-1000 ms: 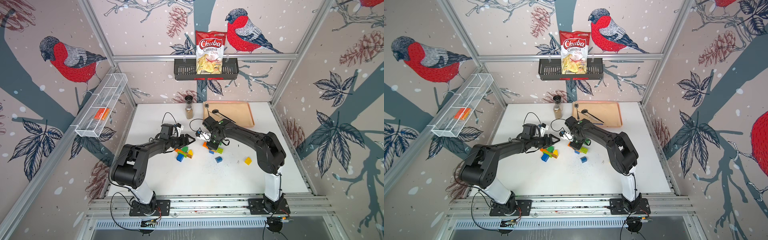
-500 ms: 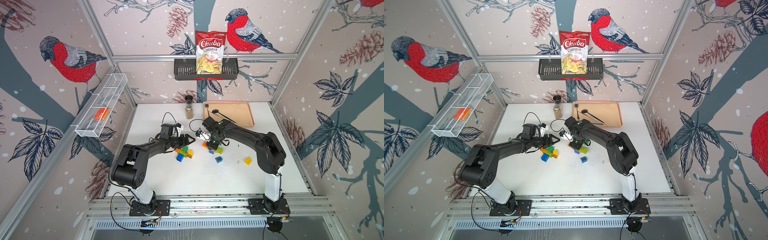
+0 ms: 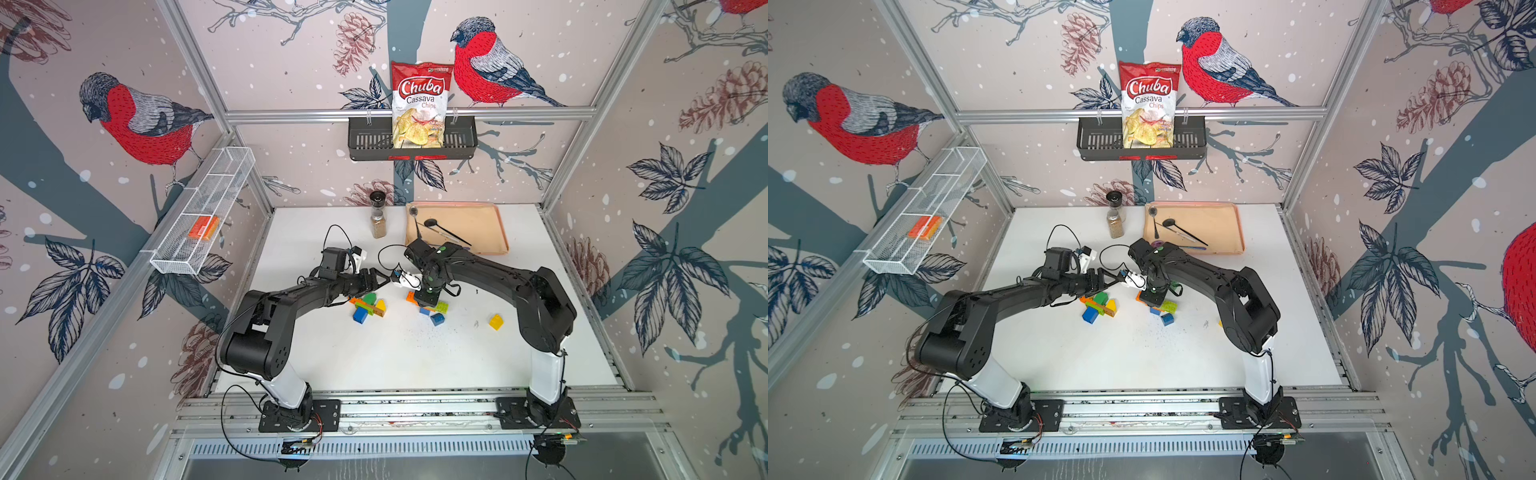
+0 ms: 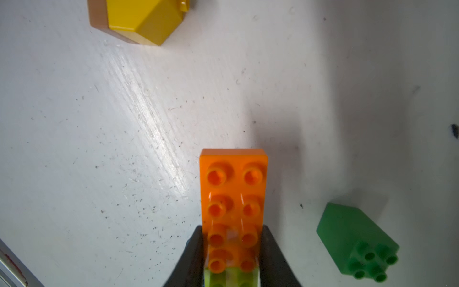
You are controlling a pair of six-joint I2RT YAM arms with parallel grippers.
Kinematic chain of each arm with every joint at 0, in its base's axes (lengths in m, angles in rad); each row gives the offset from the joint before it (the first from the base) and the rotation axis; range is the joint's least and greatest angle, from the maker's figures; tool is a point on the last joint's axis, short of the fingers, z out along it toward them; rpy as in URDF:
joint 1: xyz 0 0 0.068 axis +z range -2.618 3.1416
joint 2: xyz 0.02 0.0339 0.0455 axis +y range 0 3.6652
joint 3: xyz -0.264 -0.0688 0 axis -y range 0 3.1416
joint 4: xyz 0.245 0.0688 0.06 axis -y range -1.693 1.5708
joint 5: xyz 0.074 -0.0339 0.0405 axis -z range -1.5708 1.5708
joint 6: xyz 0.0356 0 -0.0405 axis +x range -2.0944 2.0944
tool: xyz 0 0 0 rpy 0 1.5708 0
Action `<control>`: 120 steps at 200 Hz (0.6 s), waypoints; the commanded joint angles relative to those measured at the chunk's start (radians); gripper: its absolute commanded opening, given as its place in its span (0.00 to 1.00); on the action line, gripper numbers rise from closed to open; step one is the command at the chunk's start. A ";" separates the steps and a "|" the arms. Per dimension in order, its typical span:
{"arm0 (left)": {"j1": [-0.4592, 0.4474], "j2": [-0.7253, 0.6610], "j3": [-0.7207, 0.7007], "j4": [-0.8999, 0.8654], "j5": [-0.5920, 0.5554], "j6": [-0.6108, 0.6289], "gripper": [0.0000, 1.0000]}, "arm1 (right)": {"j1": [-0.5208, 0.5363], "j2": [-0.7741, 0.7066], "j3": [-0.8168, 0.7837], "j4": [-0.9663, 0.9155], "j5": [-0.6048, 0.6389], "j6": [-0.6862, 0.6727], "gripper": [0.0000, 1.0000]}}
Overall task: Assemble a fork with lego
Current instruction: Assemble the lego brick with the lego brick.
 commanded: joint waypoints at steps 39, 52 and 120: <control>0.002 0.000 -0.006 -0.003 0.000 0.009 0.74 | 0.005 0.026 0.002 -0.004 0.010 0.030 0.44; 0.002 0.002 -0.005 -0.004 0.003 0.012 0.74 | 0.002 0.023 0.007 0.002 0.024 0.037 0.48; 0.001 -0.017 -0.008 -0.003 0.014 0.021 0.77 | 0.000 -0.096 -0.019 0.112 0.107 0.124 1.00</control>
